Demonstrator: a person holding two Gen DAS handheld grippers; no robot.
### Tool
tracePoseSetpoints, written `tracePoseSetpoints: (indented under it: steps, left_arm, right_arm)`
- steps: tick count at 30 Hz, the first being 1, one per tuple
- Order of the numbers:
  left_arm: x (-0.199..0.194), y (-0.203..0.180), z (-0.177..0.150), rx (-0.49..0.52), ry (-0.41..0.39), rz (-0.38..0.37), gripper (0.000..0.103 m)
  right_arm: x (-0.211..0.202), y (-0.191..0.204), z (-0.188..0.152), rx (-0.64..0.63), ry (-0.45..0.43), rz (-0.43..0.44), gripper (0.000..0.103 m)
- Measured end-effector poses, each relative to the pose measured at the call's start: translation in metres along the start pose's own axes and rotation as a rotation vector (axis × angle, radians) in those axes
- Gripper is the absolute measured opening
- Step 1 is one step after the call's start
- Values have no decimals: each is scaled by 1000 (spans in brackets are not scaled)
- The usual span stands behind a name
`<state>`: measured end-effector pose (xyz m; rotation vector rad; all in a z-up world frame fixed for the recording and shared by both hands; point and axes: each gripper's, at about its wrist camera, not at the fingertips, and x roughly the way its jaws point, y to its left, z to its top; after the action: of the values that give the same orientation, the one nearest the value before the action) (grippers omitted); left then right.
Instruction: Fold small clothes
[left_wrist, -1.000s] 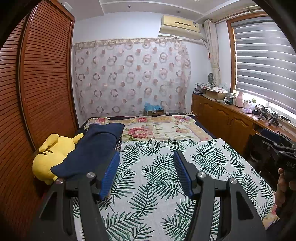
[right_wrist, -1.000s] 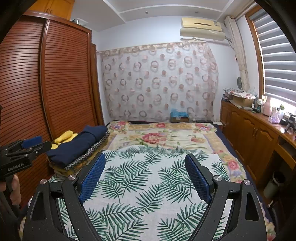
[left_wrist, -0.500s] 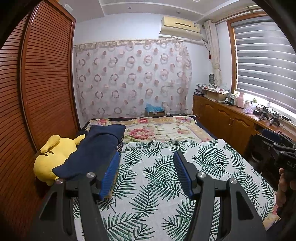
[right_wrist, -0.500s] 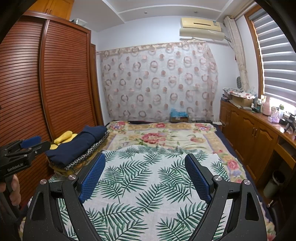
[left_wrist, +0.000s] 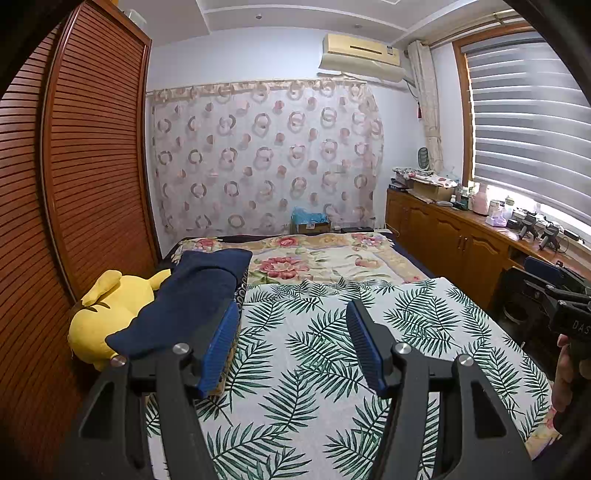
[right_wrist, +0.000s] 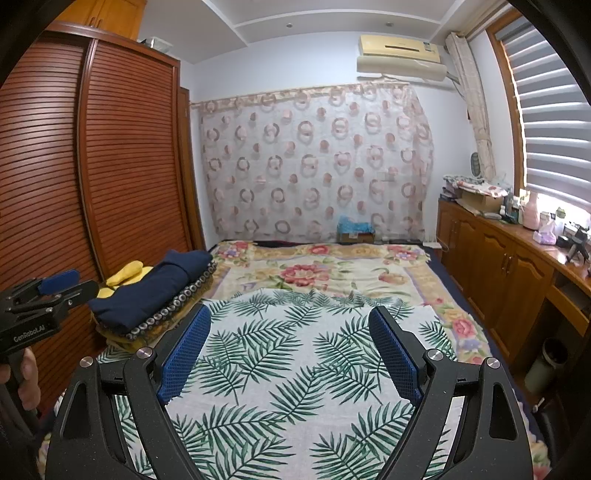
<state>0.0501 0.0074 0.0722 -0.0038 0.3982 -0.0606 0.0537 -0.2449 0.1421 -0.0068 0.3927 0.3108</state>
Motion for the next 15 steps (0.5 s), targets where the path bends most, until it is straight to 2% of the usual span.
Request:
tracePoseSetpoints:
  steps: [15]
  left_arm:
    - [0, -1, -2, 1, -1, 0, 60]
  right_arm:
    - [0, -1, 0, -2, 0, 0, 89]
